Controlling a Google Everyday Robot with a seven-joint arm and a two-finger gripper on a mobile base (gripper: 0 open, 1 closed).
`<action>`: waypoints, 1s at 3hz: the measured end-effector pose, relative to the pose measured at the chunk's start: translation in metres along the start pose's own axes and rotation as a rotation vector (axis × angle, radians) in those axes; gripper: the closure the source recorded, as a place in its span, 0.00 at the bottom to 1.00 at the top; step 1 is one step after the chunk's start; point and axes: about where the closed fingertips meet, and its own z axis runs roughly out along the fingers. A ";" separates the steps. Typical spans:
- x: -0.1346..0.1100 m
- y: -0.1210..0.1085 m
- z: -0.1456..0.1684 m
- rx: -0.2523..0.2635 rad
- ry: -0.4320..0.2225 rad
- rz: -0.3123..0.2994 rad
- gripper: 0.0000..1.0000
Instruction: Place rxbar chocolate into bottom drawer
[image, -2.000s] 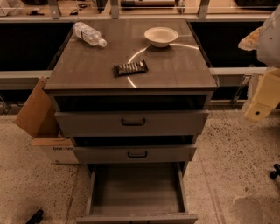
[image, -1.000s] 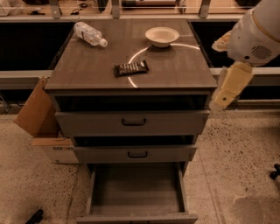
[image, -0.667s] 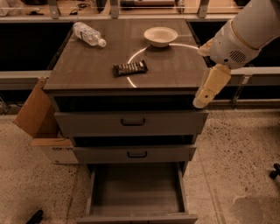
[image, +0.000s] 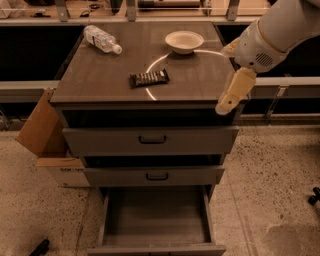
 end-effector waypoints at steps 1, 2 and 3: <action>-0.008 -0.039 0.025 0.015 -0.036 -0.030 0.00; -0.024 -0.067 0.057 0.003 -0.088 -0.044 0.00; -0.047 -0.080 0.088 -0.018 -0.146 -0.045 0.00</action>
Offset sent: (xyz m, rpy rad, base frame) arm 0.1302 0.0501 -0.0350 0.1275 -0.0556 0.0849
